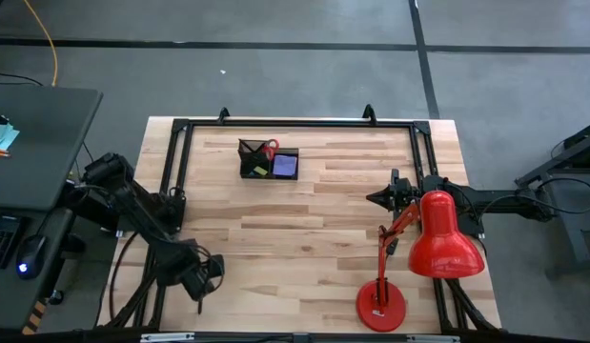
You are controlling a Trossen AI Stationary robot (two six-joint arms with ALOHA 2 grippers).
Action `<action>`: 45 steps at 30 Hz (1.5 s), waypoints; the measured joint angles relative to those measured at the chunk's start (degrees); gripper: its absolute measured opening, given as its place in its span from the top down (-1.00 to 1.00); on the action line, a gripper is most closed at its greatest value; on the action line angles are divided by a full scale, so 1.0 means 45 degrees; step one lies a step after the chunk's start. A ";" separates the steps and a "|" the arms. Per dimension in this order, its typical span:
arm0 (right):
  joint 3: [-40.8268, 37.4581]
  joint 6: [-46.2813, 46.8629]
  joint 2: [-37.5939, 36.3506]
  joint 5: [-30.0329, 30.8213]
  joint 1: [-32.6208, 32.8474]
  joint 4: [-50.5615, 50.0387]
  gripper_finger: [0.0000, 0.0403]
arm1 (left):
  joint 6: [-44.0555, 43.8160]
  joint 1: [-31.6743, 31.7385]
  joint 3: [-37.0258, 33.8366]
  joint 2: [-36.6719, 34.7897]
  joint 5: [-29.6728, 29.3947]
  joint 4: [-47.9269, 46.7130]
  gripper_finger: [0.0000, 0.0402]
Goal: Pick and place office supplies into organizer
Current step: Put the black pen into the black desk organizer
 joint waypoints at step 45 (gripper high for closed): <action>0.0000 0.0000 -0.0003 0.0002 -0.0004 -0.0003 1.00 | 0.1936 0.0023 -0.0369 0.0783 -0.0531 0.0943 -0.81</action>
